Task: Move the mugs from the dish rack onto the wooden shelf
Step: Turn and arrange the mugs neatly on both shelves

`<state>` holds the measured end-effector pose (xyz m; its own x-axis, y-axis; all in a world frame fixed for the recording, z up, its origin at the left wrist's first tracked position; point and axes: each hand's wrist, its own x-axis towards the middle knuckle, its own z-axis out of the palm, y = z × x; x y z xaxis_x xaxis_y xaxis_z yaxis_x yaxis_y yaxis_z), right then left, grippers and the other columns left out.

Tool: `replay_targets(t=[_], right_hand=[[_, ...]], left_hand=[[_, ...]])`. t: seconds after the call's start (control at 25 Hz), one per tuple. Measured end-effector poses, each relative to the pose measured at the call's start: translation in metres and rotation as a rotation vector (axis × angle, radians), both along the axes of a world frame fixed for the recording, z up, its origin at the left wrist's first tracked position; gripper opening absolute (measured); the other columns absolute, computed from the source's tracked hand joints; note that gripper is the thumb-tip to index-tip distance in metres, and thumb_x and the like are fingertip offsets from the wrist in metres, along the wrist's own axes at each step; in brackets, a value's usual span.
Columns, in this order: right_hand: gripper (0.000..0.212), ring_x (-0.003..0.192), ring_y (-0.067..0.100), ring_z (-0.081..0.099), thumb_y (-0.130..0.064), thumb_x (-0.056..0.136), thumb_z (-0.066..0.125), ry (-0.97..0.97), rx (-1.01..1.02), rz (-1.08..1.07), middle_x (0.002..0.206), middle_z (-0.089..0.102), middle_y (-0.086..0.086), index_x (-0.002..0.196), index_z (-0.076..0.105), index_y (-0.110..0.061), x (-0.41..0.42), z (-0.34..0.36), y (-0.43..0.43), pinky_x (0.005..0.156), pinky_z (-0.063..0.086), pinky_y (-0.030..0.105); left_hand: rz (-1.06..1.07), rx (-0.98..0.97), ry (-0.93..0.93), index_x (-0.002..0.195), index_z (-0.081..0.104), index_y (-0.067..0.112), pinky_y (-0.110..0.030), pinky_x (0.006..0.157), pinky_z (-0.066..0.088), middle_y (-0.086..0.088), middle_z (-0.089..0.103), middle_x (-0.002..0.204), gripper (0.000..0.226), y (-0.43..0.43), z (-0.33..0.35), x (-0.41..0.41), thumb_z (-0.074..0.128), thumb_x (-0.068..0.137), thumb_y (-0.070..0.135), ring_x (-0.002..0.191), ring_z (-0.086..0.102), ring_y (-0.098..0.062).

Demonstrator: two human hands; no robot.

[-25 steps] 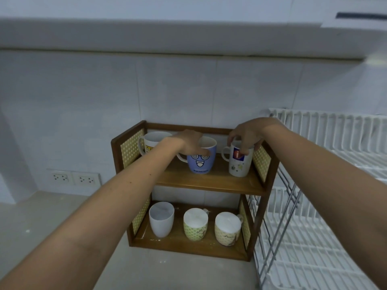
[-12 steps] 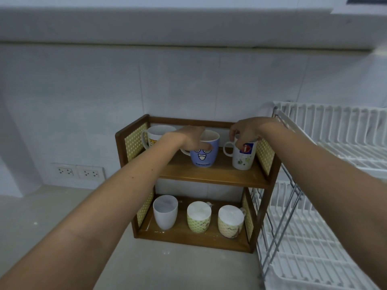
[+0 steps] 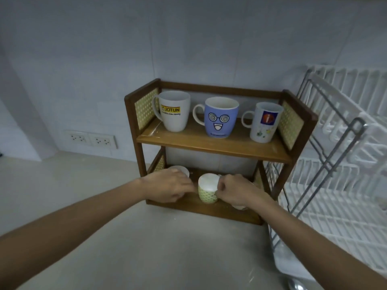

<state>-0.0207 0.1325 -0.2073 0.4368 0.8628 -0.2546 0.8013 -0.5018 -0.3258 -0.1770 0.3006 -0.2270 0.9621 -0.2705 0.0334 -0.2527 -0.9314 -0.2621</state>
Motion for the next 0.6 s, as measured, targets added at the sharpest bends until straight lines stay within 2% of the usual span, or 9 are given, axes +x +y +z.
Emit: replay_targets(t=[0.08, 0.12, 0.2, 0.28, 0.36, 0.4, 0.52, 0.6], right_hand=[[0.046, 0.113, 0.031, 0.056, -0.040, 0.089, 0.054, -0.102, -0.037, -0.069, 0.124, 0.061, 0.012, 0.125, 0.055, -0.012, 0.007, -0.023, 0.026, 0.090, 0.050, 0.039], [0.056, 0.119, 0.033, 0.051, -0.047, 0.088, 0.053, -0.152, -0.069, -0.095, 0.132, 0.056, 0.013, 0.133, 0.048, -0.014, 0.011, -0.033, 0.039, 0.094, 0.047, 0.041], [0.073, 0.127, 0.034, 0.043, -0.064, 0.083, 0.050, -0.232, -0.179, -0.107, 0.140, 0.050, 0.010, 0.140, 0.038, -0.021, 0.017, -0.046, 0.059, 0.098, 0.041, 0.043], [0.081, 0.126, 0.030, 0.046, -0.074, 0.076, 0.049, -0.239, -0.266, -0.106, 0.138, 0.052, 0.006, 0.139, 0.040, -0.024, 0.021, -0.057, 0.073, 0.097, 0.039, 0.042], [0.077, 0.119, 0.026, 0.052, -0.074, 0.072, 0.053, -0.250, -0.281, -0.098, 0.131, 0.058, 0.003, 0.131, 0.049, -0.024, 0.026, -0.062, 0.084, 0.092, 0.041, 0.039], [0.074, 0.117, 0.026, 0.054, -0.071, 0.072, 0.057, -0.256, -0.263, -0.083, 0.128, 0.059, 0.002, 0.129, 0.050, -0.024, 0.030, -0.061, 0.088, 0.090, 0.042, 0.038], [0.069, 0.118, 0.027, 0.053, -0.054, 0.073, 0.068, -0.202, -0.209, 0.010, 0.131, 0.056, 0.005, 0.132, 0.046, -0.024, 0.039, -0.057, 0.097, 0.092, 0.047, 0.038], [0.072, 0.121, 0.030, 0.051, -0.040, 0.075, 0.073, -0.138, -0.237, 0.127, 0.138, 0.050, 0.009, 0.137, 0.040, -0.025, 0.042, -0.058, 0.098, 0.096, 0.047, 0.042]], left_hand=[[0.319, 0.031, 0.160, 0.148, 0.024, 0.027, -0.041, 0.112, 0.029, -0.007, 0.035, 0.151, 0.077, 0.020, -0.018, 0.013, 0.065, 0.084, 0.012, 0.138, 0.032, -0.025], [0.421, 0.083, 0.206, 0.150, 0.013, 0.031, -0.046, 0.114, 0.023, -0.007, 0.021, 0.157, 0.087, 0.030, -0.022, 0.021, 0.066, 0.083, 0.012, 0.143, 0.021, -0.028], [0.529, 0.095, 0.296, 0.150, 0.007, 0.036, -0.052, 0.114, 0.017, -0.005, 0.005, 0.161, 0.094, 0.044, -0.029, 0.038, 0.068, 0.083, 0.011, 0.146, 0.007, -0.031], [0.606, -0.044, 0.416, 0.149, 0.013, 0.039, -0.049, 0.111, 0.027, -0.003, 0.010, 0.160, 0.094, 0.053, -0.033, 0.052, 0.071, 0.081, 0.011, 0.144, 0.015, -0.032], [0.668, -0.204, 0.484, 0.148, 0.019, 0.038, -0.041, 0.101, 0.041, -0.003, 0.028, 0.154, 0.093, 0.060, -0.033, 0.060, 0.075, 0.078, 0.015, 0.135, 0.035, -0.029], [0.697, -0.243, 0.481, 0.147, 0.020, 0.039, -0.039, 0.099, 0.044, -0.003, 0.033, 0.151, 0.093, 0.062, -0.030, 0.063, 0.077, 0.076, 0.020, 0.132, 0.040, -0.028], [0.821, -0.198, 0.412, 0.147, 0.020, 0.037, -0.041, 0.099, 0.042, -0.006, 0.033, 0.150, 0.090, 0.074, -0.029, 0.067, 0.072, 0.074, 0.051, 0.132, 0.040, -0.031], [0.935, -0.140, 0.424, 0.148, 0.019, 0.032, -0.043, 0.102, 0.040, -0.009, 0.031, 0.152, 0.093, 0.073, -0.038, 0.068, 0.056, 0.073, 0.072, 0.135, 0.037, -0.032]])
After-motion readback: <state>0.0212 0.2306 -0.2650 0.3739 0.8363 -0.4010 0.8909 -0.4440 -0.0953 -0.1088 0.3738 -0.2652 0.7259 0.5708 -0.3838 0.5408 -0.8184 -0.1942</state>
